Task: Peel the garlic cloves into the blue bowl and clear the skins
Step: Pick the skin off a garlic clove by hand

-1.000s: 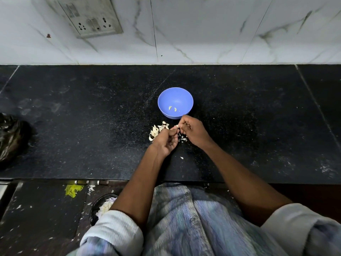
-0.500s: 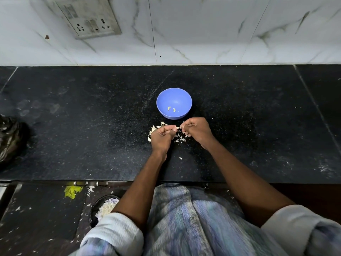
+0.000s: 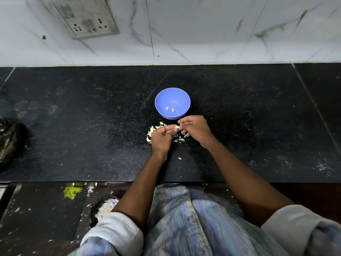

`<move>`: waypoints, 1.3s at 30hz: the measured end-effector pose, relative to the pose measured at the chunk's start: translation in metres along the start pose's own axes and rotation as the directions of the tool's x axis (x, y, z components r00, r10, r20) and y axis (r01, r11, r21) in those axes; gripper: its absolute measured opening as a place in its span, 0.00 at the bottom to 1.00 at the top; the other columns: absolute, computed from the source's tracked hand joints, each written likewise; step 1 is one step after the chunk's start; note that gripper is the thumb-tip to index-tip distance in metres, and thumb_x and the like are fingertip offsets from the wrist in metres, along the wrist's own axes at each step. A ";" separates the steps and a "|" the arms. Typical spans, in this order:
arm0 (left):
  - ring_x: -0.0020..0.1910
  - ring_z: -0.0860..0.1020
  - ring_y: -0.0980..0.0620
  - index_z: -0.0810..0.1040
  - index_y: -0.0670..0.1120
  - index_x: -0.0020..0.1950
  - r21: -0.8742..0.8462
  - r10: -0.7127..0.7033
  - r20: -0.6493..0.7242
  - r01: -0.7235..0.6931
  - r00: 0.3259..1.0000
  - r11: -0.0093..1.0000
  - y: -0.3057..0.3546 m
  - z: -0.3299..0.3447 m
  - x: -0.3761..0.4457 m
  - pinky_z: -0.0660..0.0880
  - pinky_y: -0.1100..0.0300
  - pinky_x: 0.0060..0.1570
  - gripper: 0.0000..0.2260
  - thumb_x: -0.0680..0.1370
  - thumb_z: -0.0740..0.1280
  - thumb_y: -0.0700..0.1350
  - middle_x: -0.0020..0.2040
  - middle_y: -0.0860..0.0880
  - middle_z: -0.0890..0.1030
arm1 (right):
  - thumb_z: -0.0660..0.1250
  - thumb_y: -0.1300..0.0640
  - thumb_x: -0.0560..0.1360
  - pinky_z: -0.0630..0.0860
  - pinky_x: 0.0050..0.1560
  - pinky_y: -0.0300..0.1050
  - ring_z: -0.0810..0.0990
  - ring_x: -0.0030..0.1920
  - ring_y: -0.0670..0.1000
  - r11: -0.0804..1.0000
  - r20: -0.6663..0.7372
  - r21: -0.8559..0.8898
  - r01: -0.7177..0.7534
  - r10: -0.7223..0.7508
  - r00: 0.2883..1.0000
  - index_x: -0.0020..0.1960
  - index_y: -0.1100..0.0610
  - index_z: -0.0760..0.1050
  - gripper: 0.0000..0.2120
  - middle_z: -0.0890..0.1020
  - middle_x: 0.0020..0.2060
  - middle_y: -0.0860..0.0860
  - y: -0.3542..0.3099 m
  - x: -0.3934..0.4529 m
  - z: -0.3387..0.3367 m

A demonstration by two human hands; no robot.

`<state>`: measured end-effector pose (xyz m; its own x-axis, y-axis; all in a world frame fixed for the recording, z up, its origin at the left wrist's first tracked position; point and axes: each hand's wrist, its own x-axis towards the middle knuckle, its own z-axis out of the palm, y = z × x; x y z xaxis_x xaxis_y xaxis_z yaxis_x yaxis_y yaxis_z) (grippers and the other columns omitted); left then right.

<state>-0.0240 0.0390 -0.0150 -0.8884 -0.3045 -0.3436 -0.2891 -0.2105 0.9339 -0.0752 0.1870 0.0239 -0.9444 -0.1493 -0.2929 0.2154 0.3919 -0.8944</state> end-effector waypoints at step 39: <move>0.37 0.82 0.59 0.89 0.51 0.50 0.599 0.414 0.167 -0.425 0.895 0.678 0.011 -0.001 -0.009 0.82 0.56 0.41 0.07 0.77 0.75 0.40 0.43 0.57 0.87 | 0.72 0.68 0.73 0.75 0.36 0.41 0.79 0.33 0.49 0.936 0.073 0.298 -0.189 0.175 0.982 0.49 0.69 0.81 0.05 0.84 0.35 0.60 0.005 -0.001 0.001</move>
<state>-0.0191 0.0389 -0.0015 -0.9743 -0.2041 0.0952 -0.0318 0.5432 0.8390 -0.0725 0.1877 0.0197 -0.8715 -0.1442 -0.4687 0.4540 0.1242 -0.8823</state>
